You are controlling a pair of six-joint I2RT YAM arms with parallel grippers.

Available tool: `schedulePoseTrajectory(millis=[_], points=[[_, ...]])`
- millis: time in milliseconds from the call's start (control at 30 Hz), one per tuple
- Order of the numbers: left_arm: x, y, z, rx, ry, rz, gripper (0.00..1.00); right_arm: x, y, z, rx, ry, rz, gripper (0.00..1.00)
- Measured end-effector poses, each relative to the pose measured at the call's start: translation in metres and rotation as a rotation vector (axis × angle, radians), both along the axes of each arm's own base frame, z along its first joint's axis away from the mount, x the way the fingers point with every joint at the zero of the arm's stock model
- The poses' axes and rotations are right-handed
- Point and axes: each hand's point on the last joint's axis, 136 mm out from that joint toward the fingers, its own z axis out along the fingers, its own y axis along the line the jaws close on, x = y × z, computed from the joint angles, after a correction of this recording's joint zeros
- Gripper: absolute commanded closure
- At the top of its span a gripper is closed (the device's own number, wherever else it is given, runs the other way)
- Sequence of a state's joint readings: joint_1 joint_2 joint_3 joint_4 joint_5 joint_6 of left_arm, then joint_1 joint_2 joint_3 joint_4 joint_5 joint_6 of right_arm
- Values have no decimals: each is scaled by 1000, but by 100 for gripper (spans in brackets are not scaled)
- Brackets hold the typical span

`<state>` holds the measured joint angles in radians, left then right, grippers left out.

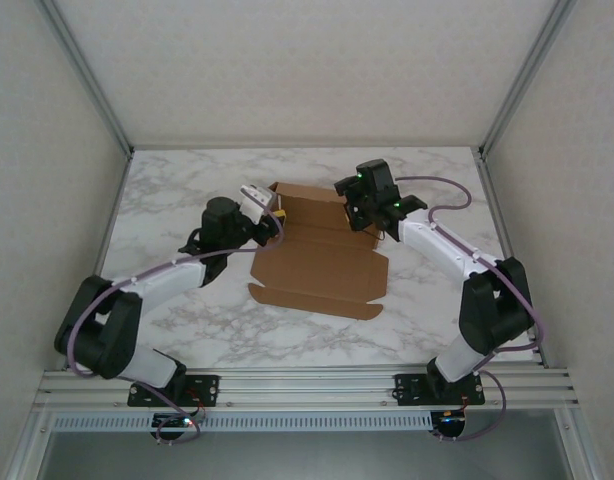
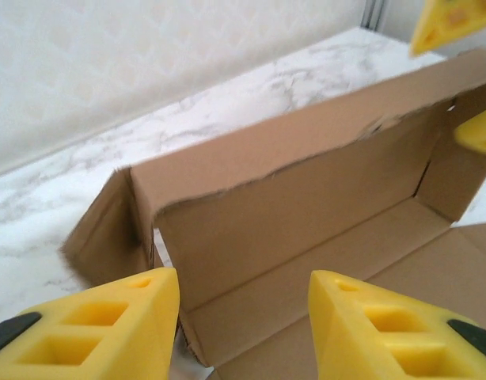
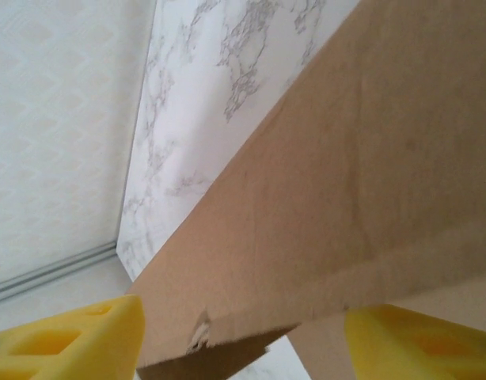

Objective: Fold the paper box

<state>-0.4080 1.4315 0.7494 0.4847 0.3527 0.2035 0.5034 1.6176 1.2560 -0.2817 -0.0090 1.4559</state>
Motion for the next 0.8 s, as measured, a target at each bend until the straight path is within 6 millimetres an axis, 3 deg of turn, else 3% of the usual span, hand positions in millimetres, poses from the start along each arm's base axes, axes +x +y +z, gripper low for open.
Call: schedulePoseTrajectory(millis=[233,367,467,633,800], points=[[-23,19,53,-90,-97,18,48,0,-3,-23,-25,44,-5,39],[-5,57,64,-125,-116,168,50,1,-2,-25,-25,44,-1,40],[19,95,51,-117,-80,332,52,0,-2,-25,-20,47,4,40],[70,145,8,-78,46,544,53,0,-1,-25,-19,47,12,40],[96,154,-46,-35,180,578,52,1,1,-26,-16,46,22,40]])
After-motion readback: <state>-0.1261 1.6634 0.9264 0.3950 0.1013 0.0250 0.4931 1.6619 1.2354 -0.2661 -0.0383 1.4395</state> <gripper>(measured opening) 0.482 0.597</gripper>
